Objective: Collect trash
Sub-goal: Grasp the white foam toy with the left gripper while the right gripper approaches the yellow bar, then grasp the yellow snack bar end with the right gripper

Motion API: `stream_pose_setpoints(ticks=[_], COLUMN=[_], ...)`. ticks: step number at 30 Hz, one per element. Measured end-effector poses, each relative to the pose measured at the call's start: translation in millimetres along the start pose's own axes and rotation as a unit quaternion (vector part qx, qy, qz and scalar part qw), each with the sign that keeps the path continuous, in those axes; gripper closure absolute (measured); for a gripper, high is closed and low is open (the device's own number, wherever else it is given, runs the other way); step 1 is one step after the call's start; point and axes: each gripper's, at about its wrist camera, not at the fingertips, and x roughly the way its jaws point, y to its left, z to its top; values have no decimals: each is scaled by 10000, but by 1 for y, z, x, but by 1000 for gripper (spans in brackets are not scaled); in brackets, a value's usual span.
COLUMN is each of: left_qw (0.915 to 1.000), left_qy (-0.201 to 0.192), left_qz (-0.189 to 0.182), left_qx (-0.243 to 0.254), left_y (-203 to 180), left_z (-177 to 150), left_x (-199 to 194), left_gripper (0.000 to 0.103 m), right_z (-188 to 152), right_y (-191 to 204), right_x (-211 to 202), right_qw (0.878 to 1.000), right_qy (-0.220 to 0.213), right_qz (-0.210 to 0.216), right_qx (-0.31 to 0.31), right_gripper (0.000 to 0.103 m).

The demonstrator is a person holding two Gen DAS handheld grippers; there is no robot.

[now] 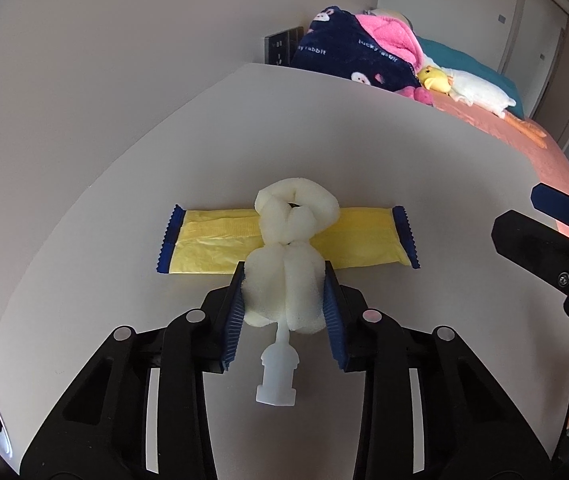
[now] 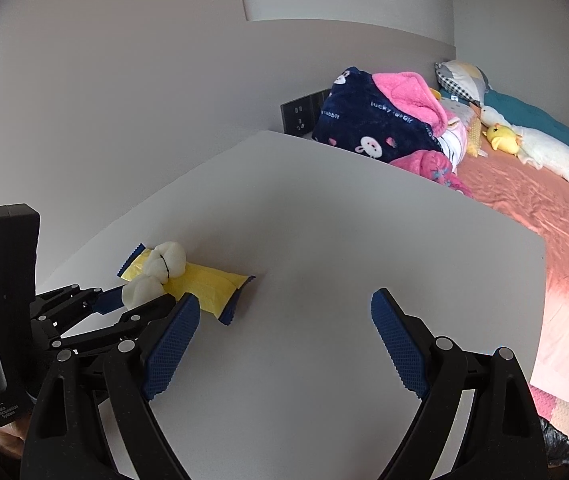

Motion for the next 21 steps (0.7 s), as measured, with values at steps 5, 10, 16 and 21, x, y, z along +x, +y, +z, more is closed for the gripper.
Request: stream_pose_setpoints(ticks=[5,10,16,21], left_qw=[9998,9996,9990,9977], left_qy=[-38,-87,-105,-145], left_qz=[116,175,290,389], left_qx=[-153,-202,-310,-534], left_y=[16,28,50,74], left_z=[-2,-4,-9,-13], left_x=[-8,-17,-26,-34], left_gripper=[69,69,69,69], right_z=[2,5,7,10], right_y=[18,30,50,75], right_x=[9,17,27,41], right_qw=[9997,9992,9976,9927], right_qy=[71,140,217,284], right_qz=[21,35,88,251], right_qx=[-243,-379,-655,-1144], right_gripper=[15,15,15,15])
